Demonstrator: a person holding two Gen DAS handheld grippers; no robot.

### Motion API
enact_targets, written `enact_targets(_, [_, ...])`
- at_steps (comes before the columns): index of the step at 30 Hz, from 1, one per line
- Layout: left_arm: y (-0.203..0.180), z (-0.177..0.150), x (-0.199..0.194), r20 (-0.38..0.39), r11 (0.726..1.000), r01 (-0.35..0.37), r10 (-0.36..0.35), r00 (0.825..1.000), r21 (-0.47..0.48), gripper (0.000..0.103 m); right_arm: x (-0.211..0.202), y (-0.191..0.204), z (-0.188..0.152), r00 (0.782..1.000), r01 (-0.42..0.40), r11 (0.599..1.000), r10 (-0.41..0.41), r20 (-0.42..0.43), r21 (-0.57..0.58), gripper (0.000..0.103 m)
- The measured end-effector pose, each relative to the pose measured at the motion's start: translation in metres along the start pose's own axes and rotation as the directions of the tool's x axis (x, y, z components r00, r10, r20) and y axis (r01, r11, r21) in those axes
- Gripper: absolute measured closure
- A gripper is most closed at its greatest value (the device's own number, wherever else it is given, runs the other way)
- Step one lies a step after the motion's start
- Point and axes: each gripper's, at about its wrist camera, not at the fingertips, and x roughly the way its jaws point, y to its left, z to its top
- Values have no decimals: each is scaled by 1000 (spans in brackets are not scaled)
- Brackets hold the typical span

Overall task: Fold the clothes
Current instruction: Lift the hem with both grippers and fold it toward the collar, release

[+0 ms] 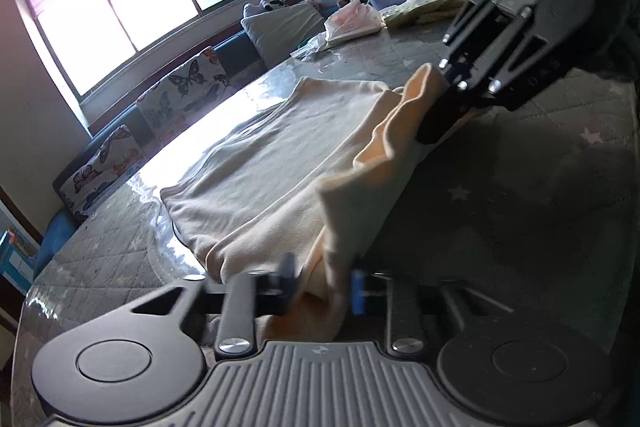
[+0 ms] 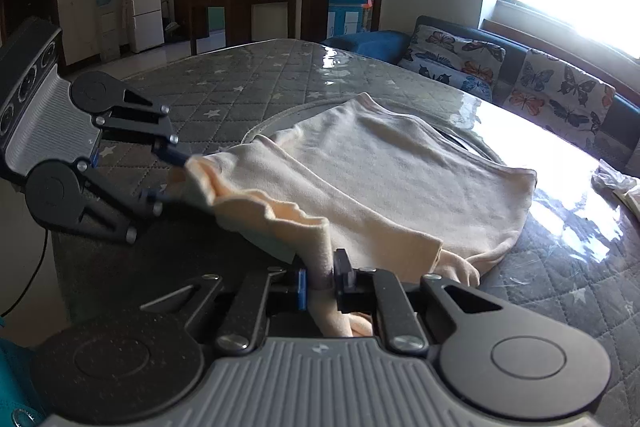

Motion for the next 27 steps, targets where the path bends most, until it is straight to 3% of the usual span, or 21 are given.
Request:
enact_targets(4, [4, 2, -13, 26, 999, 17, -16, 1000, -41, 89, -9, 7, -3, 1000, 2, 1000, -1, 25, -11, 93])
enact_targets(13, [-5, 6, -61, 61, 995, 61, -57, 997, -78, 90, -51, 21, -3, 998, -10, 999, 13, 63, -43, 93])
enact_targets(23, [-39, -2, -136, 18, 983, 176, -176, 984, -51, 90, -121, 65, -16, 988, -156, 983, 155, -18, -99, 93])
enact_targets(27, [-37, 3, -138, 18, 985, 168, -168, 986, -35, 90, -130, 64, -11, 983, -182, 978, 179, -40, -101, 93])
